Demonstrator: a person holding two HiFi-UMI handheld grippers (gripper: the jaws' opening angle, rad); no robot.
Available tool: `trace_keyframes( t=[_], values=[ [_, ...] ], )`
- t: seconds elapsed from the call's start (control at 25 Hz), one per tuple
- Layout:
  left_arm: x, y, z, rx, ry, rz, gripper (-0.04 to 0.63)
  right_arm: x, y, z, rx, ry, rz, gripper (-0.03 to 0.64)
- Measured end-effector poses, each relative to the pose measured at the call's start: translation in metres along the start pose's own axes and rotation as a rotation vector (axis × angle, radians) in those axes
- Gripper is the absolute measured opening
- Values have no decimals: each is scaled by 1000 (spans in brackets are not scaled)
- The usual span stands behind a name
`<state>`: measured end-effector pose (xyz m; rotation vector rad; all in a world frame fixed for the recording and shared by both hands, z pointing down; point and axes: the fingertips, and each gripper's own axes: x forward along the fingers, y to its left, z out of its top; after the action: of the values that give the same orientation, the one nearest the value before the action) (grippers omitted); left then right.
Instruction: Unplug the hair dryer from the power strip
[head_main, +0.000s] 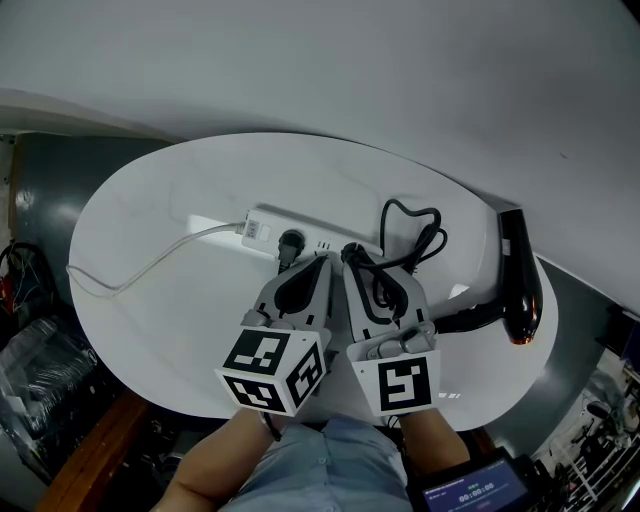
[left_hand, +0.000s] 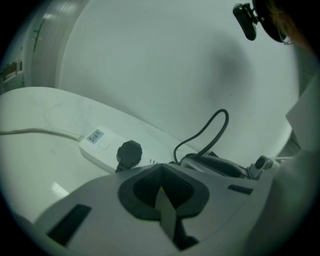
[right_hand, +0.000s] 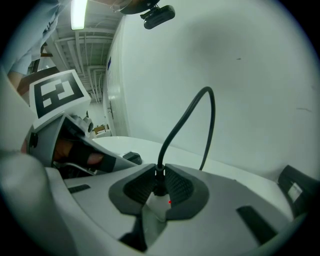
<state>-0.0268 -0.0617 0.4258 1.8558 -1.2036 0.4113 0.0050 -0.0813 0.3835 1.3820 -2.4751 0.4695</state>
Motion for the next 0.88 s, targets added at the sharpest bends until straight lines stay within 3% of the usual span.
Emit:
trace_keyframes(
  t=[0.2, 0.88],
  values=[
    [6, -2, -5, -75, -12, -23, -3, -1, 1, 0, 0, 0, 9, 54],
    [8, -4, -8, -109, 20, -71, -3, -10, 3, 3, -38, -22, 32, 38]
  ],
)
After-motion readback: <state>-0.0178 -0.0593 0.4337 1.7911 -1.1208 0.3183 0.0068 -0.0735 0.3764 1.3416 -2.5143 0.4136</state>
